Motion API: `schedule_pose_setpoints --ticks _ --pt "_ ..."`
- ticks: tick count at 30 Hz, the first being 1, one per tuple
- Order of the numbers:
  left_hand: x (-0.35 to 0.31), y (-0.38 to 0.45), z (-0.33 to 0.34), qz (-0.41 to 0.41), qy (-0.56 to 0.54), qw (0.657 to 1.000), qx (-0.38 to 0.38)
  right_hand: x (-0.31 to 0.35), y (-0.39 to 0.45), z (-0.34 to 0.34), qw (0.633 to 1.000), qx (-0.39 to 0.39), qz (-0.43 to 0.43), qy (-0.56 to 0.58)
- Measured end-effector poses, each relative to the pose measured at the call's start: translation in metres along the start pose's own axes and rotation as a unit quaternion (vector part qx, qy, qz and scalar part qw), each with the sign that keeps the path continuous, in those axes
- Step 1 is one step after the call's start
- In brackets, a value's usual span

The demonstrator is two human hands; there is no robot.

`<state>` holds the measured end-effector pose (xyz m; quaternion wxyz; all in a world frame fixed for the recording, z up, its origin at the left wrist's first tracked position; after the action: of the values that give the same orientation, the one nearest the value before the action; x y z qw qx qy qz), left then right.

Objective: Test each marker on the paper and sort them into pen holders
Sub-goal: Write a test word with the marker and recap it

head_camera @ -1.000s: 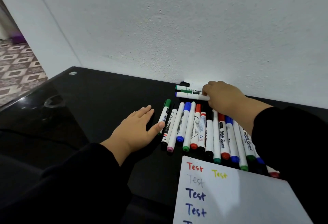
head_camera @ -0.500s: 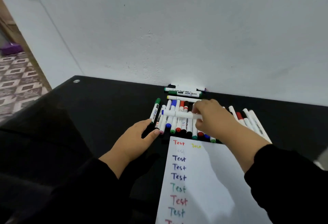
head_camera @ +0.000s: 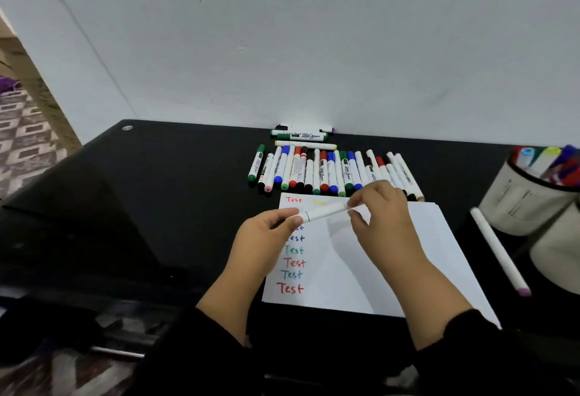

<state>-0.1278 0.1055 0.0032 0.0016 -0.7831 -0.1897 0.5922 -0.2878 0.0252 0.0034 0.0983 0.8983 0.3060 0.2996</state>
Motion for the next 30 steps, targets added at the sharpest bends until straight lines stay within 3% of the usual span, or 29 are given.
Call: schedule_pose_setpoints --ticks 5,7,11,13,16,20,27,30 --pt "-0.001 -0.007 0.012 0.006 -0.034 0.998 -0.046 0.005 -0.017 -0.006 0.972 0.071 0.174 0.142" --pt "0.000 -0.010 0.016 0.010 -0.022 0.999 -0.039 0.008 -0.018 -0.004 0.924 0.106 0.244 0.275" --pt "0.000 -0.011 0.027 0.024 0.038 0.999 0.008 0.014 -0.016 0.002 0.776 0.114 0.337 0.521" --pt "-0.002 -0.010 0.029 0.033 0.089 0.995 0.025 0.014 -0.013 0.004 0.750 0.090 0.335 0.563" --pt "-0.006 -0.008 0.030 0.039 0.165 0.985 0.035 0.012 -0.008 0.007 0.766 0.069 0.318 0.554" --pt "-0.010 -0.004 0.029 0.024 0.182 0.982 0.032 0.011 -0.002 0.008 0.794 0.074 0.268 0.540" --pt "-0.011 0.000 0.027 0.004 0.153 0.987 0.041 0.010 0.002 0.010 0.801 0.089 0.228 0.546" --pt "-0.012 -0.001 0.027 0.006 0.167 0.985 0.035 0.014 0.004 0.013 0.794 0.067 0.268 0.541"
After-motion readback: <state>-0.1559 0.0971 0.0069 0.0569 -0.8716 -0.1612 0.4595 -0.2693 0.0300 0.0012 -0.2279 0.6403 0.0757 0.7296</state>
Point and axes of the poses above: each hand's wrist, its own y-axis towards the middle knuckle, its own z-axis out of the palm, x = y × z, the point moved 1 cm from there along y, towards the middle knuckle, and after that the axes turned 13 degrees about x, right-handed, at the moved point
